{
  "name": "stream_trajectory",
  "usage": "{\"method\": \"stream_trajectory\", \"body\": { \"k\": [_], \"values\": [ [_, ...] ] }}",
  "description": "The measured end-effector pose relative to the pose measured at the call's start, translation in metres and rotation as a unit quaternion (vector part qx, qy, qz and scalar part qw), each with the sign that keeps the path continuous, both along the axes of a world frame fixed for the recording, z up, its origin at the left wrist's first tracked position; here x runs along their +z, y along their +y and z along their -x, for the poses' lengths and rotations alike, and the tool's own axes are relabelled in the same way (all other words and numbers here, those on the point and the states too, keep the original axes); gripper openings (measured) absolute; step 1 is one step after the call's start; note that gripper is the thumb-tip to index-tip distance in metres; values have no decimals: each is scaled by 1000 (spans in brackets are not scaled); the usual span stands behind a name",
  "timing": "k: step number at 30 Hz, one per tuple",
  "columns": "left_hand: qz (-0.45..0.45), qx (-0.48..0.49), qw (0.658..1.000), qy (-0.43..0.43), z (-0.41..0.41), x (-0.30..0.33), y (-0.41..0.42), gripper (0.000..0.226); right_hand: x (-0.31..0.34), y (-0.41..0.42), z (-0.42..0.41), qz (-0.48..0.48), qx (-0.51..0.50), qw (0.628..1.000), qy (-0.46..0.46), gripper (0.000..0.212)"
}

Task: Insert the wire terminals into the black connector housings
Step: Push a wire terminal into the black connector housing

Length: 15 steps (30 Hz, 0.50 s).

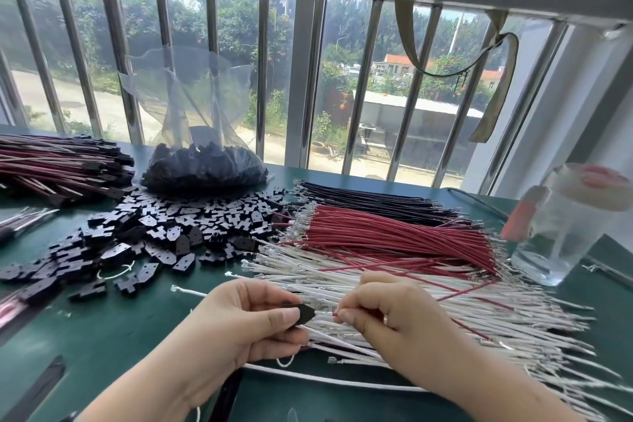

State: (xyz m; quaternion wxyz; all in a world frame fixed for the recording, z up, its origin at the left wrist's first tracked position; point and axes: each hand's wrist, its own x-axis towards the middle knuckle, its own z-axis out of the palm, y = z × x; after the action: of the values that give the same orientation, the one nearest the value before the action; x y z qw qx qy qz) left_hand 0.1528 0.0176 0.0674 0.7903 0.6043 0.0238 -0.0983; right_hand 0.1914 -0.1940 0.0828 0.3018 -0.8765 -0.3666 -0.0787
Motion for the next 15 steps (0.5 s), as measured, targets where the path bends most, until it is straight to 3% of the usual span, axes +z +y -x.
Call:
{"method": "stream_trajectory", "body": {
  "k": [8,15],
  "values": [
    [-30,30,999,-24,-1,1,-2,9,2,4,1,18,-31,997,73,14],
    [9,16,1000,-4,-2,2,0,13,15,-3,3,-95,-75,989,83,14]
  ]
}}
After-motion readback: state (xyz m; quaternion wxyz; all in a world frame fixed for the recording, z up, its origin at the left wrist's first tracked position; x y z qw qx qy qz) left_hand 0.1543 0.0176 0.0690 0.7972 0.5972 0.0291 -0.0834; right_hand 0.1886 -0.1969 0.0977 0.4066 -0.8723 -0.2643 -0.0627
